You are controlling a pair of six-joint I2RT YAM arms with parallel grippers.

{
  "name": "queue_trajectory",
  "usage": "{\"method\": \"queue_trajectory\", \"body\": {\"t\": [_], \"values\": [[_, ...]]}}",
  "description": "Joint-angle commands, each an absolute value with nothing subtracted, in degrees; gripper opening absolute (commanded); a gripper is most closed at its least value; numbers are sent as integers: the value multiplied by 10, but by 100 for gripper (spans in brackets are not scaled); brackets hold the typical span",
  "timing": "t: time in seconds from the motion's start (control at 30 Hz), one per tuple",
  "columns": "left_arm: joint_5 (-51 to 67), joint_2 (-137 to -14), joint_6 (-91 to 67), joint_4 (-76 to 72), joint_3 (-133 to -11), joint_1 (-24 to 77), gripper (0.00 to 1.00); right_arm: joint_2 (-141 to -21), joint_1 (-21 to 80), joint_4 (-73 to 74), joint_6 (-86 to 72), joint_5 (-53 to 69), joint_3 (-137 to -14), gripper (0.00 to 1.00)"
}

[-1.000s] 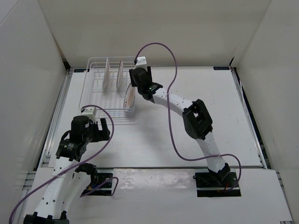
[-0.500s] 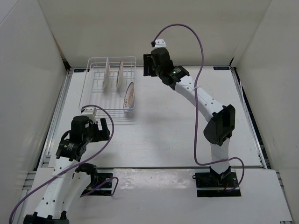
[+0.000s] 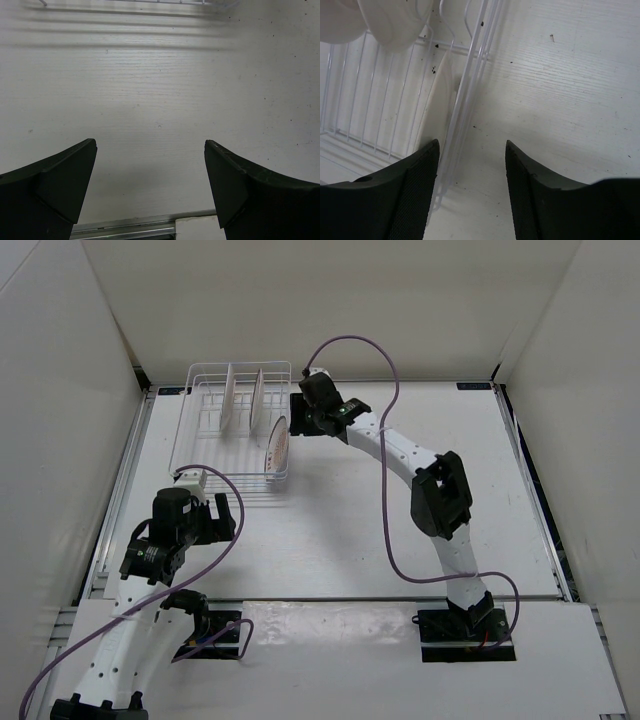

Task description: Unload the plates from the dish rack

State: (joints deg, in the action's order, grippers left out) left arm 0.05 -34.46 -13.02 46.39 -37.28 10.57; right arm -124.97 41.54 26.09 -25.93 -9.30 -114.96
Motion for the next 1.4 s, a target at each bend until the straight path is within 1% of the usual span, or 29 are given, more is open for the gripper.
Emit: {"method": "queue_trajectory", "body": {"t": [0.0, 0.23, 0.5, 0.57, 0.7, 0.77, 1.03, 1.17, 1.27, 1.33, 1.37], "values": [[2, -344, -134, 466, -392, 105, 99, -1222, 417, 235, -286, -91, -1162, 58], [2, -343, -134, 467, -394, 104, 99, -1183, 417, 207, -286, -99, -1123, 57], [3, -343, -134, 468, -393, 105, 99, -1161, 425, 201, -277, -81, -1130, 57], [3, -344, -134, 468, -394, 105, 99, -1179, 425, 212, -277, -73, -1144, 55], [3, -343, -134, 468, -395, 104, 99, -1222, 435, 247, -280, -67, -1210, 52], [3, -342, -134, 467, -394, 103, 99, -1233, 437, 263, -286, -83, -1219, 48], [3, -338, -134, 467, -394, 105, 99, -1281, 455, 270, -291, -129, -1237, 46], [2, -334, -134, 468, -394, 104, 99, -1298, 461, 280, -280, -155, -1253, 42], [3, -331, -134, 469, -393, 104, 99, -1304, 465, 280, -277, -176, -1255, 37], [2, -330, -134, 469, -394, 104, 99, -1306, 469, 277, -275, -191, -1256, 31], [2, -330, -134, 470, -394, 104, 99, -1307, 470, 277, -275, -205, -1256, 24]]}}
